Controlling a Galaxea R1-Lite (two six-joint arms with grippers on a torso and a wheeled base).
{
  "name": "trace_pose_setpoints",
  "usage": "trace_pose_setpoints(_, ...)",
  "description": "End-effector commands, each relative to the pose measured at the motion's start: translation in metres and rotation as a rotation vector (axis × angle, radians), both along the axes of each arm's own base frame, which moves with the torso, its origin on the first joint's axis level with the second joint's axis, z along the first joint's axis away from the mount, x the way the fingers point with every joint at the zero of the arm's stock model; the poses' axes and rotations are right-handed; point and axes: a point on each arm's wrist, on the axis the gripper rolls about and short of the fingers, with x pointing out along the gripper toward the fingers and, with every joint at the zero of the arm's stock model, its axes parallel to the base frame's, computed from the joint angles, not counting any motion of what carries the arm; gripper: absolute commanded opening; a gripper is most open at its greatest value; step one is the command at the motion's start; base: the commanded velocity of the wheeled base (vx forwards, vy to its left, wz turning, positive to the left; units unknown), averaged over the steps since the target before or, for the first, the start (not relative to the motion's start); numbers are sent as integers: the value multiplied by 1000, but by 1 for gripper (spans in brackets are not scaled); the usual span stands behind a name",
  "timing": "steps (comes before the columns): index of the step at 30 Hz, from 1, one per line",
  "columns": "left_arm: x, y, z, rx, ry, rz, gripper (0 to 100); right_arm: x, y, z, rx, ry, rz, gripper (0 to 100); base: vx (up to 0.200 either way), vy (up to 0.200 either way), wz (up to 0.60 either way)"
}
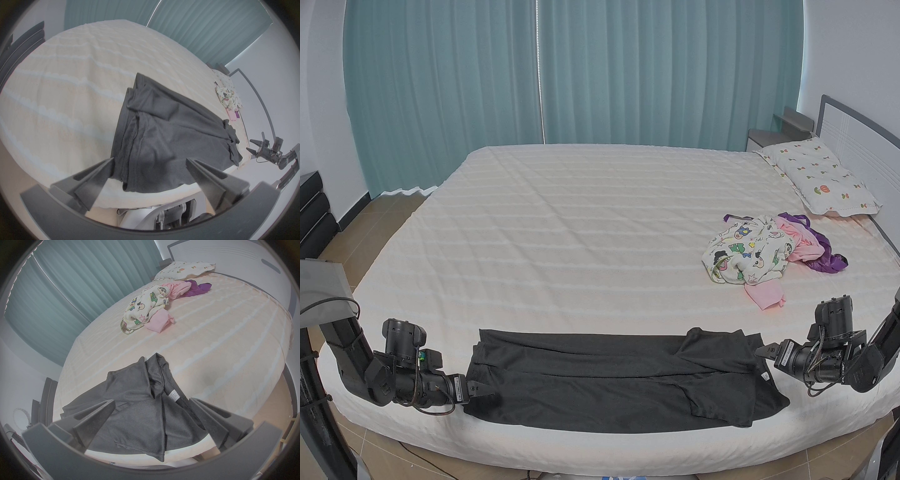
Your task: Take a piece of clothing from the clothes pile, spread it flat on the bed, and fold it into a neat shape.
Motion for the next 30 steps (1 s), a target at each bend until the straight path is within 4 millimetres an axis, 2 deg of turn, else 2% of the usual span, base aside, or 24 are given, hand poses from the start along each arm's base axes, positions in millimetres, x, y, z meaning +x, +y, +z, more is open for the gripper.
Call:
trace_pose_setpoints(1,-6,1,-6,5,37,0,0,0,0,0,0,1,1,100,0,0,0)
trace_pose_setpoints(15,-21,13,-10,69,81,60,0,-1,3,-1,0,4,11,100,0,0,0)
trace_pose_setpoints(30,-22,19,-11,67,91,89,0,-1,2,0,0,2,10,100,0,0,0)
